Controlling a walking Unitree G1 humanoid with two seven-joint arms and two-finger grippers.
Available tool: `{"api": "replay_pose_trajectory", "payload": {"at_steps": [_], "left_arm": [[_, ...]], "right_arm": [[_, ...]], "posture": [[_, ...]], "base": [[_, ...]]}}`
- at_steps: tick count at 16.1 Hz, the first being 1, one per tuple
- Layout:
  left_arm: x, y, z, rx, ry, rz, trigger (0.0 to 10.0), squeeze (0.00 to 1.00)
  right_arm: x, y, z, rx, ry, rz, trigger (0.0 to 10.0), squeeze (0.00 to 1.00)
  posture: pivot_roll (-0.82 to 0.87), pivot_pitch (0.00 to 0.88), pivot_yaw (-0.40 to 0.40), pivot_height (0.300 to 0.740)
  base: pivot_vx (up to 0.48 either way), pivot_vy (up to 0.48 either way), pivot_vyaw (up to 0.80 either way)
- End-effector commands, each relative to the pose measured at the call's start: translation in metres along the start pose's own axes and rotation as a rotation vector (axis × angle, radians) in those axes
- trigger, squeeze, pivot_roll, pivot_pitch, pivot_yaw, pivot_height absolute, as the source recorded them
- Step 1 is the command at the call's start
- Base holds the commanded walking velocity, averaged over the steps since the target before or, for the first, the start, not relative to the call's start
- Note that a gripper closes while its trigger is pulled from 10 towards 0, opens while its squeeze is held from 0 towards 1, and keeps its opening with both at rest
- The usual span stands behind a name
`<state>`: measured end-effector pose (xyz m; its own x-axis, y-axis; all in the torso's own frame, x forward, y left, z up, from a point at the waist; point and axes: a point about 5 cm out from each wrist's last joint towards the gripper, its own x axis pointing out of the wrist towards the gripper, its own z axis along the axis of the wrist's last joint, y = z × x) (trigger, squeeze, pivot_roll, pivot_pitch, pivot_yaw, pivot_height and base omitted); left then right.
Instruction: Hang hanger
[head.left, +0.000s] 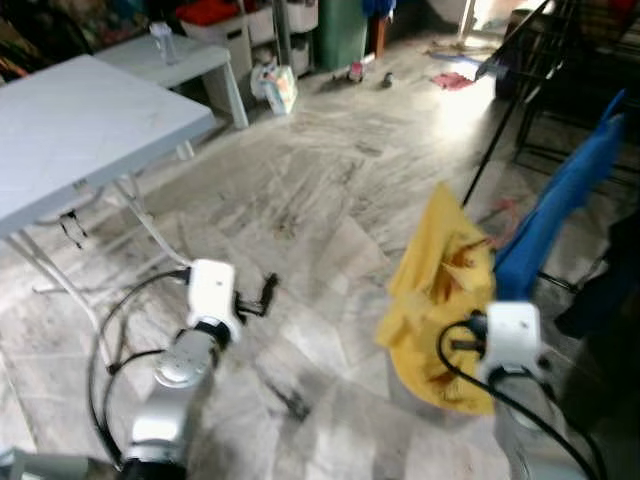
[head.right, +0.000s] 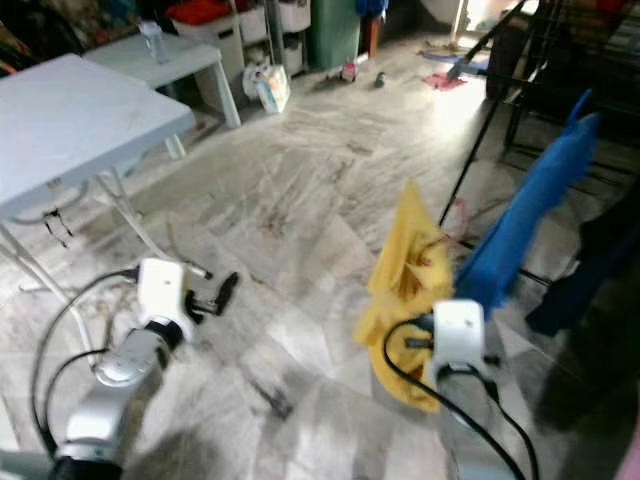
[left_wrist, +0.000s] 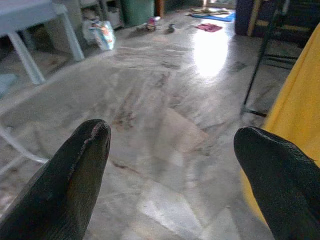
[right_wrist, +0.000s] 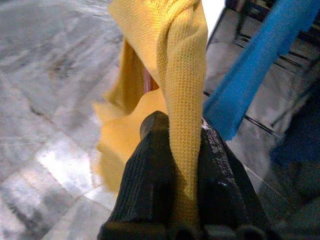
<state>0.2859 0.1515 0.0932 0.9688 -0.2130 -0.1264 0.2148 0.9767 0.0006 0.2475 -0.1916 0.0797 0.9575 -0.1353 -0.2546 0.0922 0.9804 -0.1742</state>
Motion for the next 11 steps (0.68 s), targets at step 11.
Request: {"api": "replay_pose_trajectory", "payload": {"at_steps": [11], "left_arm": [[-0.010,0.001,-0.005,0.084,0.000,0.071,10.0,0.00]], "right_arm": [[0.000,0.030,0.019,-0.023,-0.116,0.229,10.0,0.00]], "posture": [[-0.08,0.054,0.035,0.740]], "base": [[0.000,0.000,0.44]]}}
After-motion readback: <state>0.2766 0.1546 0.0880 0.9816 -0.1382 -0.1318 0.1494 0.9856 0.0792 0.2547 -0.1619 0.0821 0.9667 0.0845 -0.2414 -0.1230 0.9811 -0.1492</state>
